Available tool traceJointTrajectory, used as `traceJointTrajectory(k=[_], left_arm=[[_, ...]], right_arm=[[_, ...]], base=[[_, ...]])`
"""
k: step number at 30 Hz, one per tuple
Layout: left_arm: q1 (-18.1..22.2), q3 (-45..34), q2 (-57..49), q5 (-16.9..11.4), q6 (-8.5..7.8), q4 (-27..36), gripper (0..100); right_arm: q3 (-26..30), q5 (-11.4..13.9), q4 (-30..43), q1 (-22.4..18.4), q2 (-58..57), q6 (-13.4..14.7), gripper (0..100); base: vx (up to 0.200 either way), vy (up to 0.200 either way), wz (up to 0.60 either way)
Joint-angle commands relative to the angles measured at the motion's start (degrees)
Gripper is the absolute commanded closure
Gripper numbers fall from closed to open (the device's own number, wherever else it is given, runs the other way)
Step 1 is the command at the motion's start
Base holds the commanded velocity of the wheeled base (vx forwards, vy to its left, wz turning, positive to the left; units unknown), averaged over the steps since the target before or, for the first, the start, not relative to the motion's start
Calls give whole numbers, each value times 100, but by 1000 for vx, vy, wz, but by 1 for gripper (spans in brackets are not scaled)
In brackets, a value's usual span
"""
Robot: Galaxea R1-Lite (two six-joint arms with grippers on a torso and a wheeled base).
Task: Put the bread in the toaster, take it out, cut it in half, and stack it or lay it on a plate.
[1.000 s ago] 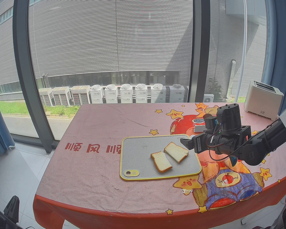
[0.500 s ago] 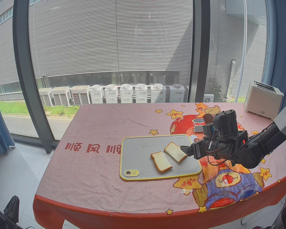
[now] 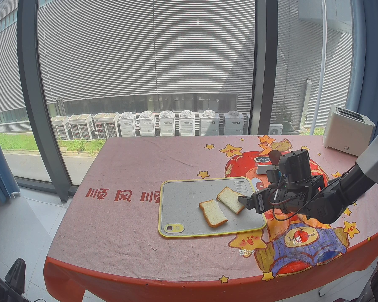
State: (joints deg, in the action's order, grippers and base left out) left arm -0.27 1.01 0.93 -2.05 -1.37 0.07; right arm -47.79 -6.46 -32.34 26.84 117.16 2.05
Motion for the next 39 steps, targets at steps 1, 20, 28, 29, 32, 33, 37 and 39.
traceJointTrajectory(k=[1,20,28,29,32,33,37,39], left_arm=[[0,-92,-93,3,-4,1,100],[0,-92,-93,-6,5,1,100],[0,-92,-93,-6,-4,1,100],[0,-92,-93,3,5,1,100],[0,-92,-93,3,-4,-7,100],[0,-92,-93,-6,-4,1,100],[0,-92,-93,3,5,1,100],[0,-92,-93,3,5,1,100]], right_arm=[[-3,-4,0,-4,87,-29,0],[41,-92,0,49,96,-55,100],[50,-127,9,67,87,-47,100],[50,-136,9,67,87,-47,100],[59,-127,9,75,87,-47,100],[50,-136,9,67,79,-47,100],[59,-136,9,84,52,-47,100],[50,-136,0,84,43,-38,100]], base=[[0,0,0],[0,0,0],[0,0,0],[0,0,0],[0,0,0],[0,0,0],[0,0,0],[0,0,0]])
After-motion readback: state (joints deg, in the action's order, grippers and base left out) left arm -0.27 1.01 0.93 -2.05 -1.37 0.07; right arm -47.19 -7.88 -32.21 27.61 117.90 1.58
